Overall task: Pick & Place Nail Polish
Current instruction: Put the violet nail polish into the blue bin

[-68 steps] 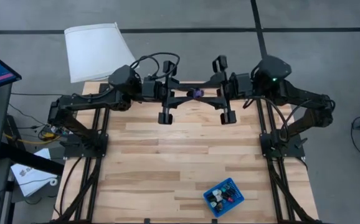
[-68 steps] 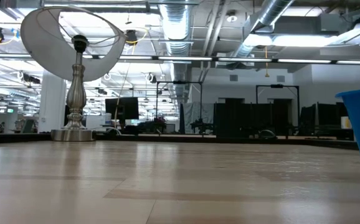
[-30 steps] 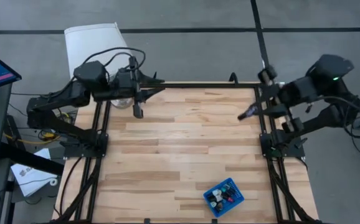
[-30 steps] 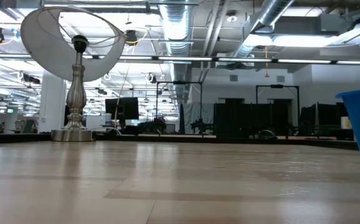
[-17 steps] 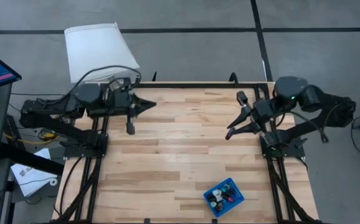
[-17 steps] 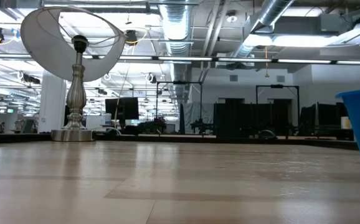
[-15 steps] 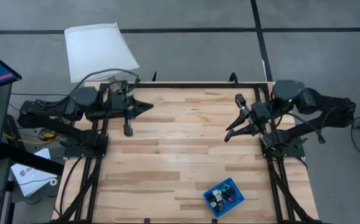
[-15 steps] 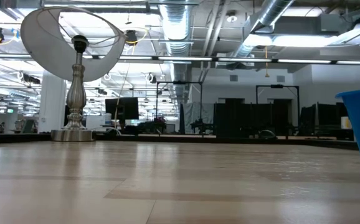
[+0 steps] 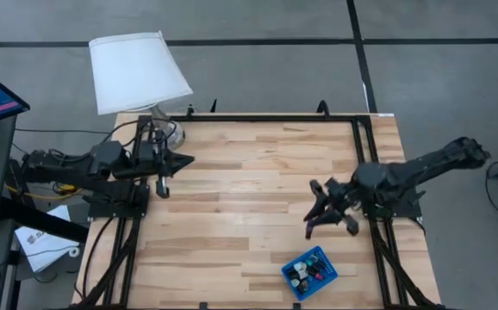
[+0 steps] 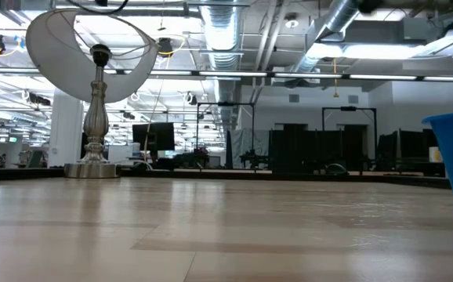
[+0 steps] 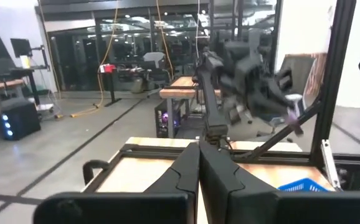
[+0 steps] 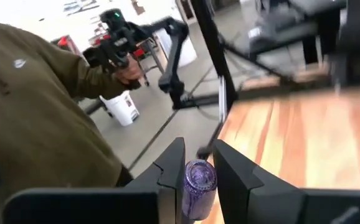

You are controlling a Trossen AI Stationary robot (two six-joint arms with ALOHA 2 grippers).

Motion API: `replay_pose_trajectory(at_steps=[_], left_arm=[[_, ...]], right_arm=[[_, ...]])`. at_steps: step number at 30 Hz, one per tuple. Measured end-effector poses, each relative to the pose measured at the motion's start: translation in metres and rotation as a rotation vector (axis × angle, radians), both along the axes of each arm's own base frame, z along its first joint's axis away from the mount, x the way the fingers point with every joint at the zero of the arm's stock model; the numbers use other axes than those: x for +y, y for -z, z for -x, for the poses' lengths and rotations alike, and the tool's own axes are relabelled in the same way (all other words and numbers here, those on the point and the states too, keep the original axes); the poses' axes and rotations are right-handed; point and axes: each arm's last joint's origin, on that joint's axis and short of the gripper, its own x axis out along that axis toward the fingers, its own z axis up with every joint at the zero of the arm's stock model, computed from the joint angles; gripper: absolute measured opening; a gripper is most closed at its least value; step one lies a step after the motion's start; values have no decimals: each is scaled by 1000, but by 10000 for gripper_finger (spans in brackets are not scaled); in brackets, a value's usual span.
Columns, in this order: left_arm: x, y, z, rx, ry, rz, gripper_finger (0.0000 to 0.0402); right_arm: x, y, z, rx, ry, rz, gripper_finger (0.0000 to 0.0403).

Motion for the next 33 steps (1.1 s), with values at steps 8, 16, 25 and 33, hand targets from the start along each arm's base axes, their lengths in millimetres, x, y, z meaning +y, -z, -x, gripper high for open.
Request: replay_pose_trajectory(at_steps=[8, 16, 25, 33], left_arm=[[2, 18, 16, -29, 2, 29, 0], [2, 33, 21, -20, -7, 31, 0], [3, 32, 21, -27, -9, 35, 0], [3, 32, 21, -26, -22, 30, 0]], right_arm=[[46, 61, 8, 193, 75, -98, 49], [80, 99, 7, 399, 89, -75, 4], [94, 111, 6, 460, 121, -128, 2], [65, 101, -17, 761, 320, 150, 1]])
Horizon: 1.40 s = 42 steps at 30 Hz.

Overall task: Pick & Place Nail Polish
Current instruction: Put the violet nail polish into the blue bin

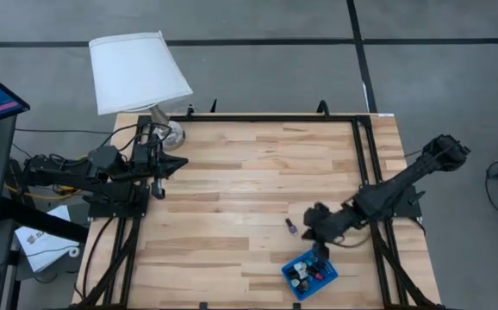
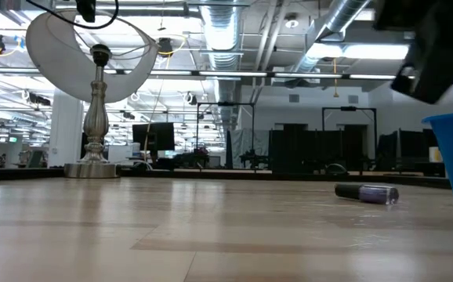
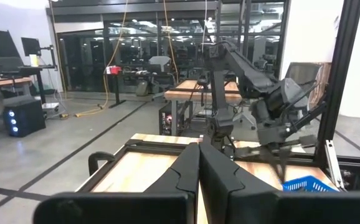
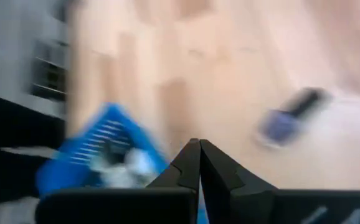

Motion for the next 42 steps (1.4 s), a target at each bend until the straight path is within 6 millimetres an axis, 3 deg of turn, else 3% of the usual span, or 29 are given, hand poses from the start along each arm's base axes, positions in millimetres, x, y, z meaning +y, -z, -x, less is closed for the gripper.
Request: replay_pose_trajectory(at_steps=[4, 8, 14, 18, 27, 36, 39, 42], left_arm=[[0, 0, 0, 0, -2, 0, 0], [0, 0, 0, -2, 4, 0, 0], [0, 11, 8, -16, 15, 14, 0], [1, 27, 16, -54, 19, 55, 0], [3, 57, 30, -102, 6, 94, 0], [3, 87, 26, -67, 10, 159, 0], [3, 96, 24, -55, 13, 172, 0], [2, 103, 22, -56, 15, 181, 0]], right_arm=[[-17, -23, -18, 94, 2, 122, 32], [-28, -26, -32, 196, 89, 156, 94], [-30, -4, -56, 314, 258, 114, 208], [-29, 15, -69, 382, 312, 124, 249], [-35, 42, -90, 450, 356, 147, 254], [-43, 65, -98, 539, 361, 97, 250], [-41, 69, -98, 558, 364, 98, 232], [-41, 72, -97, 583, 401, 93, 188]])
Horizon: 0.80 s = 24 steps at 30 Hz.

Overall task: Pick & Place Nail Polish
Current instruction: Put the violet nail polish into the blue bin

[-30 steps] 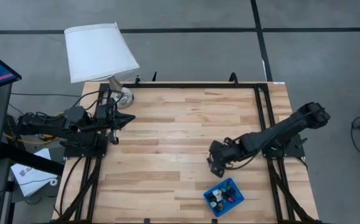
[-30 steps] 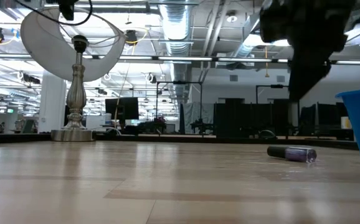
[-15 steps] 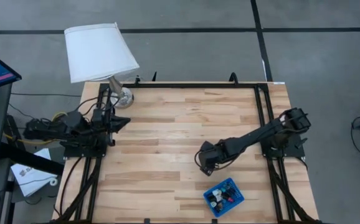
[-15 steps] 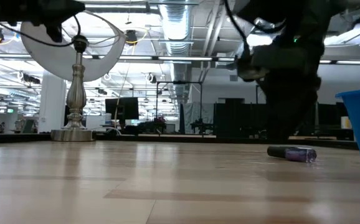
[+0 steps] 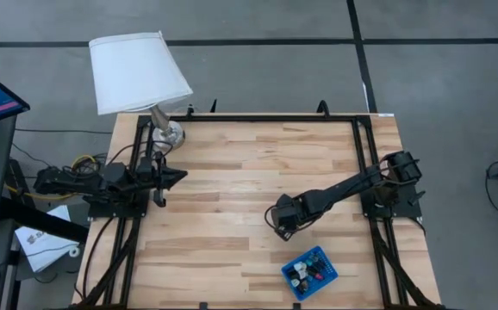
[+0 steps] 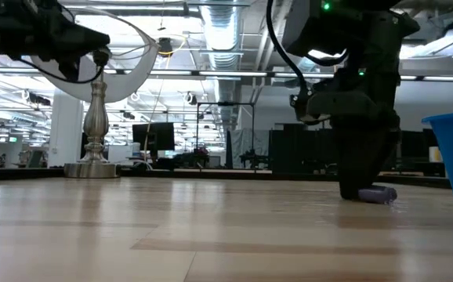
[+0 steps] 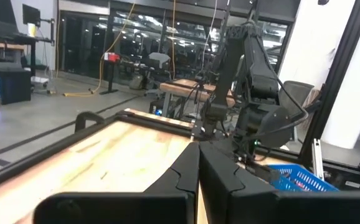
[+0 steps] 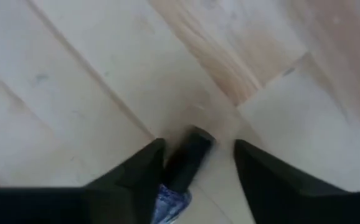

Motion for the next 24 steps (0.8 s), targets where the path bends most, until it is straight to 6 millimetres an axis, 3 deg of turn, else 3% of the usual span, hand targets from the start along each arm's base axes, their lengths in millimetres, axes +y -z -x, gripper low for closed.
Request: replay_pose_trajectory(at_steps=[7, 16, 24], left_arm=[[0, 7, -2, 14, 1, 6, 0], [0, 8, -1, 16, -20, 1, 0], [0, 8, -1, 17, -21, -1, 0]], right_arm=[[-1, -3, 1, -3, 1, -14, 43], [1, -19, -14, -26, -47, -24, 38], [12, -73, -18, -171, -107, 3, 38]])
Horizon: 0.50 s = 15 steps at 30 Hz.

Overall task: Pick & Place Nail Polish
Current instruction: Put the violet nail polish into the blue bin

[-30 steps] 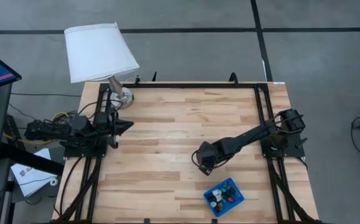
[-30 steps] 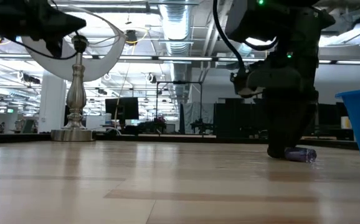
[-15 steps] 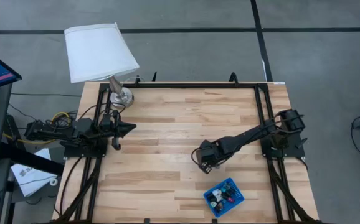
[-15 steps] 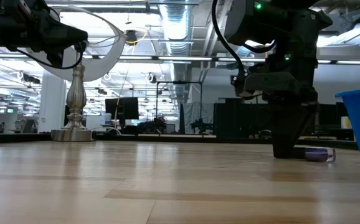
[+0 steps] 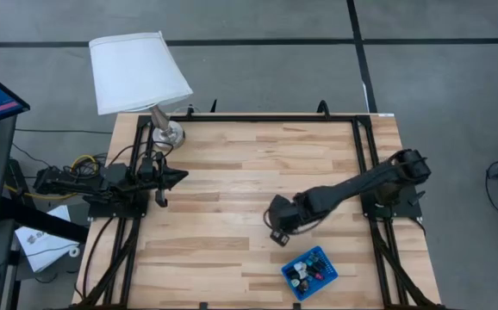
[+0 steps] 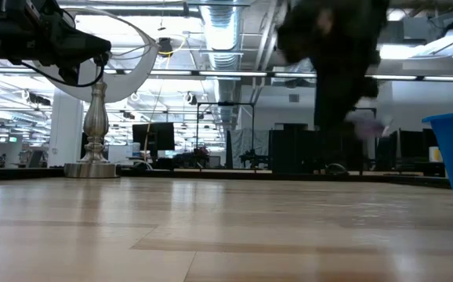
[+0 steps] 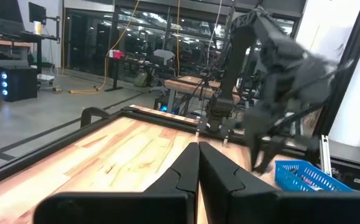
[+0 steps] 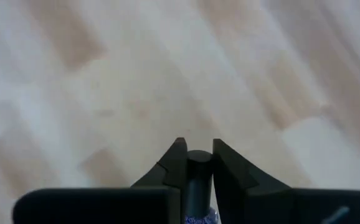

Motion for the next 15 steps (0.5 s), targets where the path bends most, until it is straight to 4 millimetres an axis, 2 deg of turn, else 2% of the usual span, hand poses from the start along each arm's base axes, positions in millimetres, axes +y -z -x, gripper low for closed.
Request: replay_pose_trajectory(at_steps=[4, 8, 15], left_arm=[[0, 1, -1, 11, 0, -2, 0], [0, 2, -2, 24, 0, -4, 0], [0, 2, -4, 31, -1, -5, 0]], right_arm=[[18, -25, 14, -66, -38, -33, 38], [48, -39, 34, -105, -91, -66, 38], [103, -32, 66, -67, -176, -108, 38]])
